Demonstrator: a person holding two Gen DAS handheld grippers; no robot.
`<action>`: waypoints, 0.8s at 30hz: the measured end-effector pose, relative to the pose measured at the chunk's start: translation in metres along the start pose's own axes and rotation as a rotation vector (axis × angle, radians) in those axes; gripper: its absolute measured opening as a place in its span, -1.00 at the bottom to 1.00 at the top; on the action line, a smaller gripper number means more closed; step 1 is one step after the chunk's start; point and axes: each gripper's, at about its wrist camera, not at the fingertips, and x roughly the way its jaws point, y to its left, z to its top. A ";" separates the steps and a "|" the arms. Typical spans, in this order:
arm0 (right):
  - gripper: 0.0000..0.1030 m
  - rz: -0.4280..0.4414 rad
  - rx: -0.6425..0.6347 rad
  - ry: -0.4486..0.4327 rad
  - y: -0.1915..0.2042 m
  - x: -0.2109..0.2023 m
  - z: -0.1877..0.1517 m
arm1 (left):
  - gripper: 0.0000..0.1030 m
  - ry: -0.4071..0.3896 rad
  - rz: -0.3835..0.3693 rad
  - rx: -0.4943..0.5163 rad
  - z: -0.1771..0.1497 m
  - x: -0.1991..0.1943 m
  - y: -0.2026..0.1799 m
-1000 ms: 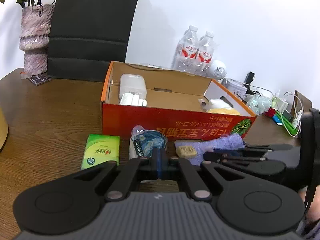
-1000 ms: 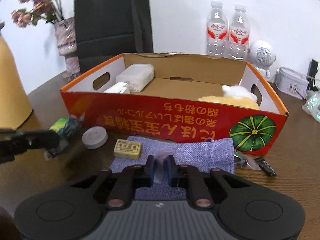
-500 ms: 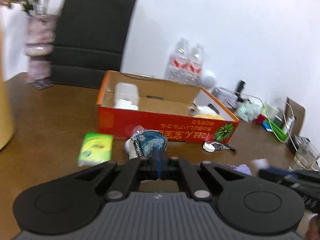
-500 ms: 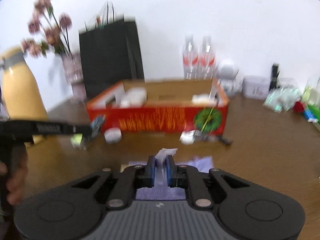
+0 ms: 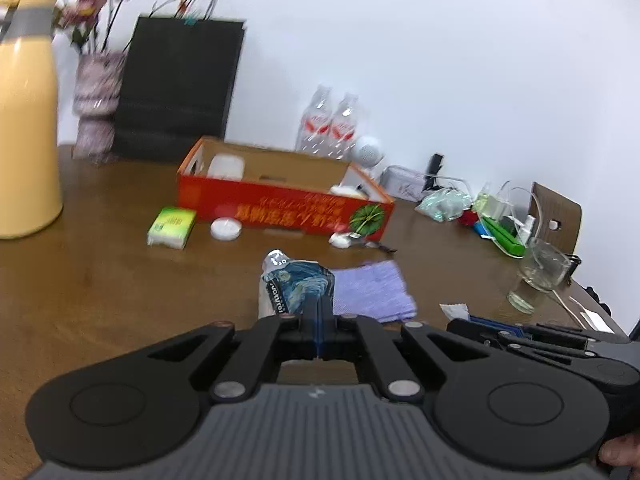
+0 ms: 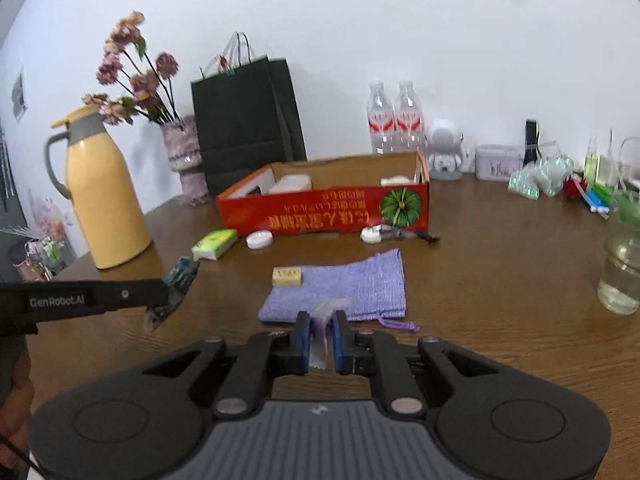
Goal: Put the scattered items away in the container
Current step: 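Carry both held items into the cardboard box and open both tools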
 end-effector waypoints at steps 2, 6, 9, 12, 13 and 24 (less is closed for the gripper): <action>-0.80 0.001 -0.008 -0.024 0.000 -0.009 0.004 | -0.98 0.000 -0.003 0.005 0.005 0.002 -0.005; -0.80 -0.005 -0.027 -0.067 -0.006 -0.013 0.029 | -0.98 -0.019 -0.062 0.021 0.044 0.012 -0.003; -0.80 -0.004 -0.056 -0.130 -0.014 -0.007 0.078 | -0.98 -0.041 -0.090 0.049 0.107 0.036 0.006; -0.80 -0.003 -0.090 -0.178 -0.024 0.015 0.148 | -0.98 0.004 -0.099 0.050 0.178 0.089 0.013; -0.80 0.001 -0.095 -0.171 -0.027 0.027 0.170 | -0.98 0.035 -0.099 0.050 0.200 0.113 0.014; -0.80 -0.060 -0.059 0.324 -0.096 0.297 0.292 | -0.98 0.369 0.071 -0.011 0.247 0.386 0.045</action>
